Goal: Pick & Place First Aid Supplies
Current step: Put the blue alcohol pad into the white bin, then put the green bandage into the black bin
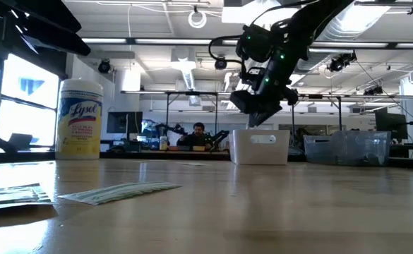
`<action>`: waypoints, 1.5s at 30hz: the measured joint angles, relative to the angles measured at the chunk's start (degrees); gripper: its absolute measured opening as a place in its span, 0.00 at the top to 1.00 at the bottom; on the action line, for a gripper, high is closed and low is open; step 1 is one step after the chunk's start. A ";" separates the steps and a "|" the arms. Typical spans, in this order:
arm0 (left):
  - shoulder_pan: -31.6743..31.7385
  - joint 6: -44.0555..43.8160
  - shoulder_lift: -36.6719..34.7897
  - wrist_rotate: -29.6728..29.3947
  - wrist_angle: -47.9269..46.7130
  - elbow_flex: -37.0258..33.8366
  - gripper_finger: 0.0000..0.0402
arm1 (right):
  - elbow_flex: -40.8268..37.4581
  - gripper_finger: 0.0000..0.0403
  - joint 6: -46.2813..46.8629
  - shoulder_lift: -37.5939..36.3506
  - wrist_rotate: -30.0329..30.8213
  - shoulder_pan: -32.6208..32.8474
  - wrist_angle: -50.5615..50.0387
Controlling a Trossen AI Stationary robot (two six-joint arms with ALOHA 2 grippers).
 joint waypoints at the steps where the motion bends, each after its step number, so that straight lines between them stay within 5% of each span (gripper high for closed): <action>1: 0.00 0.03 0.00 -0.31 0.00 0.00 0.45 | 0.03 0.78 0.00 -0.05 0.04 -0.06 0.03; 13: 0.00 0.01 0.00 -2.12 0.02 0.00 0.45 | 2.22 0.62 -1.37 -0.14 -3.74 2.99 0.17; 27: 0.00 -0.01 0.00 -2.43 0.18 0.00 0.45 | 4.05 0.60 -14.51 0.94 -8.57 31.32 22.05; 36: 0.04 -1.30 0.00 -3.89 0.24 0.00 0.45 | 4.30 0.52 -20.68 11.17 -14.99 41.03 36.22; 45: 0.04 -1.30 0.00 -3.49 0.03 0.00 0.45 | 13.61 0.40 -19.03 24.90 -19.28 41.67 28.93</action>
